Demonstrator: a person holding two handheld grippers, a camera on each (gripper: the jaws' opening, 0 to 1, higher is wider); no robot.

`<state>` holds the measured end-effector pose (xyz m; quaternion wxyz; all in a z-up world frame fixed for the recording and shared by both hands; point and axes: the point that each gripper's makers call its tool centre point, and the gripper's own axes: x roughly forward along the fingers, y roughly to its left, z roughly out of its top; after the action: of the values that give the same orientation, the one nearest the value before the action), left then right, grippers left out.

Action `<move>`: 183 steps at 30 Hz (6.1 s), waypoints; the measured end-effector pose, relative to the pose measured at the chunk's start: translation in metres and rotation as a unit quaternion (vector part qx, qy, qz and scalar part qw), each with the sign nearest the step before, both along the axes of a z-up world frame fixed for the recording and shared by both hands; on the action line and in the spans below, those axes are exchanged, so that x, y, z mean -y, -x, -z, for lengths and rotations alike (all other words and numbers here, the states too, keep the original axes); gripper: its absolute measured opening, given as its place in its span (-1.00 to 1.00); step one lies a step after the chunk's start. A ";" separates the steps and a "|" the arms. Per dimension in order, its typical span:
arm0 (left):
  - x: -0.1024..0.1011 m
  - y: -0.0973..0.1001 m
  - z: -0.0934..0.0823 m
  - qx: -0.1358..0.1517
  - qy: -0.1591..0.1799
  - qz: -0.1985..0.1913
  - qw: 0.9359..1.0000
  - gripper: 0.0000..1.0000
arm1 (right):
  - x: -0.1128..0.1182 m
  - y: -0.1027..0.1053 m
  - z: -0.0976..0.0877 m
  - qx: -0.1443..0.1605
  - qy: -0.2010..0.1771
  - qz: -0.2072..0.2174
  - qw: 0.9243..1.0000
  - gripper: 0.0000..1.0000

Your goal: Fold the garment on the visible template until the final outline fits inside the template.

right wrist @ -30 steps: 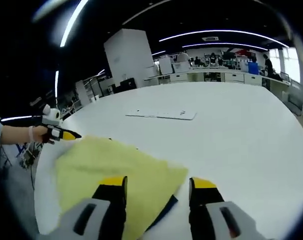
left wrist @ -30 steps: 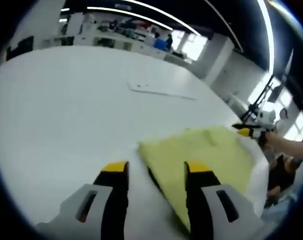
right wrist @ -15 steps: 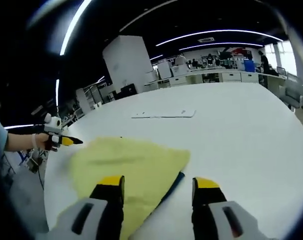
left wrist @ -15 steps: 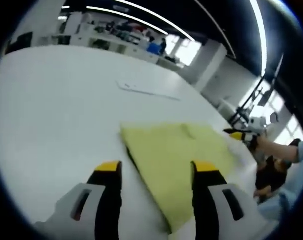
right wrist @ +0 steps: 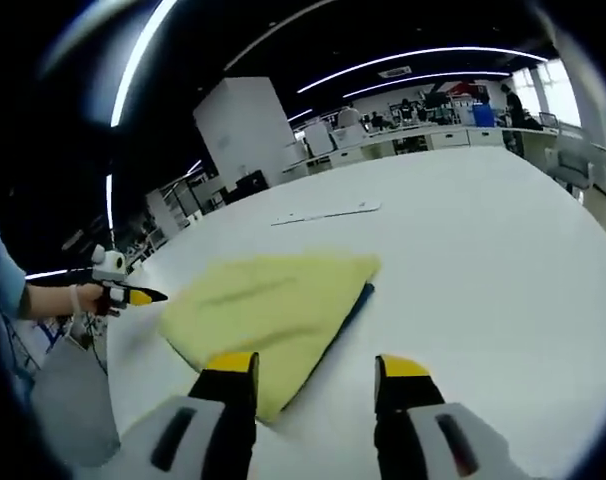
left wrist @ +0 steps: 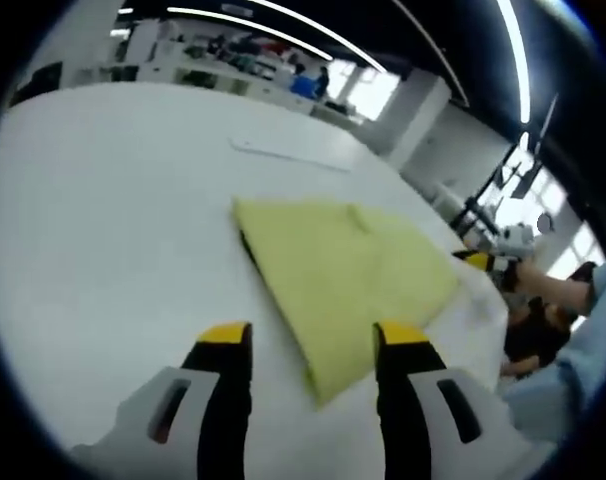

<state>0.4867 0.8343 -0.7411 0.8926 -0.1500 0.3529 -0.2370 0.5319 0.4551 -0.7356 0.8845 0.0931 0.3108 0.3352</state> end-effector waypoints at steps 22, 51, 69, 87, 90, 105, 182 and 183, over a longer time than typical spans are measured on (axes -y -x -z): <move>0.014 0.045 0.014 -0.003 -0.011 0.044 0.999 -0.47 | -0.017 0.044 0.022 -0.059 -0.037 -0.009 0.997 -0.74; 0.010 0.031 0.029 -0.008 -0.009 0.018 1.000 -1.00 | -0.022 0.043 0.029 -0.084 -0.043 0.008 0.995 -0.91; 0.004 0.029 0.030 -0.014 -0.007 0.006 1.000 -1.00 | -0.014 0.045 0.022 -0.059 -0.025 -0.031 0.997 -1.00; 0.006 0.067 0.027 -0.050 0.011 0.020 0.998 -1.00 | -0.007 0.093 0.019 -0.073 -0.009 -0.120 0.990 -1.00; 0.009 0.079 0.028 -0.059 0.008 0.028 0.998 -1.00 | -0.006 0.102 0.019 -0.079 -0.010 -0.121 0.989 -1.00; 0.023 0.119 0.033 -0.085 0.021 0.043 0.995 -1.00 | 0.011 0.127 0.028 -0.099 -0.009 -0.118 0.988 -1.00; 0.024 0.113 0.004 0.028 -0.049 0.042 0.998 0.93 | 0.002 0.121 -0.005 0.027 0.035 -0.094 0.995 0.90; 0.024 0.112 0.003 0.027 -0.049 0.038 0.998 0.92 | 0.001 0.117 -0.007 0.031 0.026 -0.092 0.995 0.89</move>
<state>0.3749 0.8103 -0.7440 0.8985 -0.0861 0.3451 -0.2573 0.4146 0.4545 -0.7289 0.8611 0.0302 0.2993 0.4099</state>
